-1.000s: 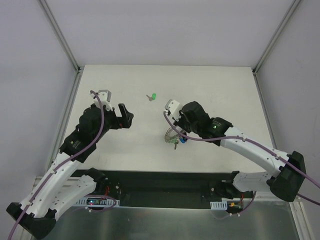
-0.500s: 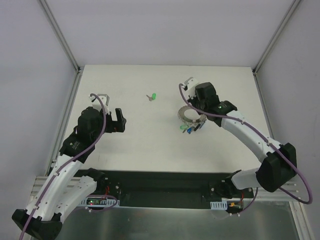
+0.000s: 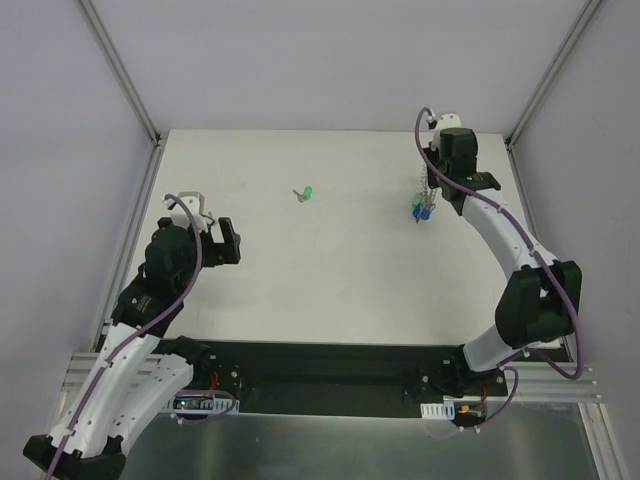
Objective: Put the keys on the keyring
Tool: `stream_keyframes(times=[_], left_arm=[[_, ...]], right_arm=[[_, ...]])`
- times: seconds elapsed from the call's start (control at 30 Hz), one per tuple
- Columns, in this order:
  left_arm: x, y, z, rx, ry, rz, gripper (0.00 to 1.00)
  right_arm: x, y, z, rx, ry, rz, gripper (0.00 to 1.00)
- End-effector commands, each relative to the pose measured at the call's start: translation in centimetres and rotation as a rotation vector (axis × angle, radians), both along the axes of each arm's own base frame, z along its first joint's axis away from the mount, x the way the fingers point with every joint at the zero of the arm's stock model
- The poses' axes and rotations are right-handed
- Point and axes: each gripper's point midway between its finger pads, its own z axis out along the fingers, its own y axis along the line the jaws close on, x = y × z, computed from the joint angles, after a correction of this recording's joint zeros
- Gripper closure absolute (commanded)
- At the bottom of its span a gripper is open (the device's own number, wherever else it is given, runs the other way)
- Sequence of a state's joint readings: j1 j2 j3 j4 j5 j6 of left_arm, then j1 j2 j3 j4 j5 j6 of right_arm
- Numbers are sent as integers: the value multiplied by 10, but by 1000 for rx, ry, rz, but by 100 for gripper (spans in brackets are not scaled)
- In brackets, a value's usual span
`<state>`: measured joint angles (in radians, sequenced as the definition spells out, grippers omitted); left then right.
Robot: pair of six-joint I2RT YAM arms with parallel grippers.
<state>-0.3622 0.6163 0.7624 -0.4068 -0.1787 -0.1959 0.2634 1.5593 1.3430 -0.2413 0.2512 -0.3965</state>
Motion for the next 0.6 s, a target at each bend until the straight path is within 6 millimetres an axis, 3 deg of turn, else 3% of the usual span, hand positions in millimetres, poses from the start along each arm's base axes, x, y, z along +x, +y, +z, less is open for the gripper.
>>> stream_keyframes(times=[0.0, 0.03, 0.1, 0.13, 0.23, 0.37, 0.5, 0.57], left_arm=[[1, 14, 10, 0, -54, 67, 1], [1, 15, 9, -1, -55, 70, 1], [1, 14, 10, -8, -58, 65, 1], [1, 15, 10, -8, -58, 68, 1], [2, 14, 9, -10, -54, 66, 1], [3, 14, 8, -11, -53, 68, 1], [3, 14, 6, -9, -48, 69, 1], [4, 15, 5, -6, -45, 72, 1]], right_arm=[[3, -7, 7, 202, -69, -75, 99], [-7, -12, -14, 214, -26, -89, 99], [-17, -14, -34, 255, 17, -120, 99], [-29, -22, -56, 255, 65, -150, 99], [-54, -43, -97, 293, 147, -266, 99], [-81, -60, -134, 377, 233, -367, 99], [-97, -68, -152, 441, 276, -436, 99], [-99, -81, -156, 463, 276, -492, 97]])
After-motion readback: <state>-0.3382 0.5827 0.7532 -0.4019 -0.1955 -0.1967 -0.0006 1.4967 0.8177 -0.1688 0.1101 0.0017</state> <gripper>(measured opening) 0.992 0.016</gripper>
